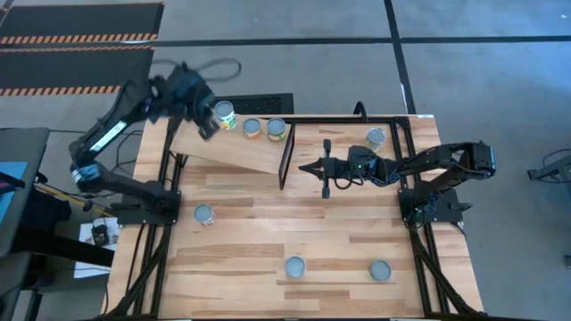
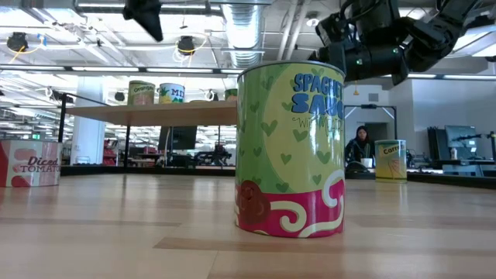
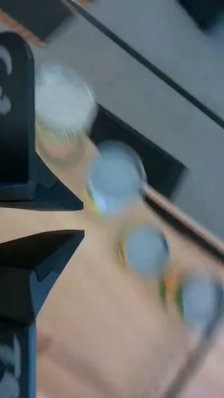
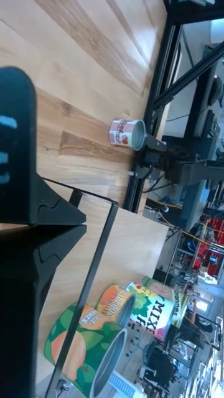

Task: Pick and place cans onto a shelf
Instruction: Put the canned diced tomatoes on the shelf

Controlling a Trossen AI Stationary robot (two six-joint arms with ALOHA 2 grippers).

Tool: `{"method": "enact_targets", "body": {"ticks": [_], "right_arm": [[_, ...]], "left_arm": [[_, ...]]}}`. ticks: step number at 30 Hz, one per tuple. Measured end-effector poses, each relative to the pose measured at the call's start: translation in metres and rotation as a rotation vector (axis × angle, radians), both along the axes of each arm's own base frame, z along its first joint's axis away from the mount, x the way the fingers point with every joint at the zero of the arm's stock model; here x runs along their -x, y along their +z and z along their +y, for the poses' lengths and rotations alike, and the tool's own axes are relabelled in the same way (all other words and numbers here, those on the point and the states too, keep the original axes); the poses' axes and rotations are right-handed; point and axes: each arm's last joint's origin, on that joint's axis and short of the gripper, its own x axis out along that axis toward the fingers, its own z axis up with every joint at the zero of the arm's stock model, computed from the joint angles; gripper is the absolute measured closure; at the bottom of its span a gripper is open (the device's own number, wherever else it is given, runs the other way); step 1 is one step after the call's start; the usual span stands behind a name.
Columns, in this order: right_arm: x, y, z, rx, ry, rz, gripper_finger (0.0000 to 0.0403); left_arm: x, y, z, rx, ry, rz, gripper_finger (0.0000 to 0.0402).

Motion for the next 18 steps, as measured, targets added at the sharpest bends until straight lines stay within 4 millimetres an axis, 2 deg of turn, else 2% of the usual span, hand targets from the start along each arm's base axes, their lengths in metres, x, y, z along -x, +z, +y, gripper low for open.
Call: {"method": "enact_targets", "body": {"ticks": [4,9,13,18], "right_arm": [[0.0,-0.001,0.0,-0.002,0.0,0.012,0.0391],[0.0,-0.001,0.0,-0.008,-0.001,0.011,0.0391],[0.0,-0.001,0.0,-0.008,-0.001,0.011,0.0391],[0.0,-0.002,0.0,-0.01,-0.004,0.02,0.0391]], "left_arm": [[-0.009,-0.018,-0.041,-0.006,-0.133,-0.128,0.0379],[-0.021,-0.058,-0.083,0.047,-0.243,-0.231,0.04],[-0.031,-0.094,-0.113,0.079,-0.288,-0.197,0.04],[-0.034,-0.132,-0.142,0.12,-0.229,-0.142,0.04]]}}
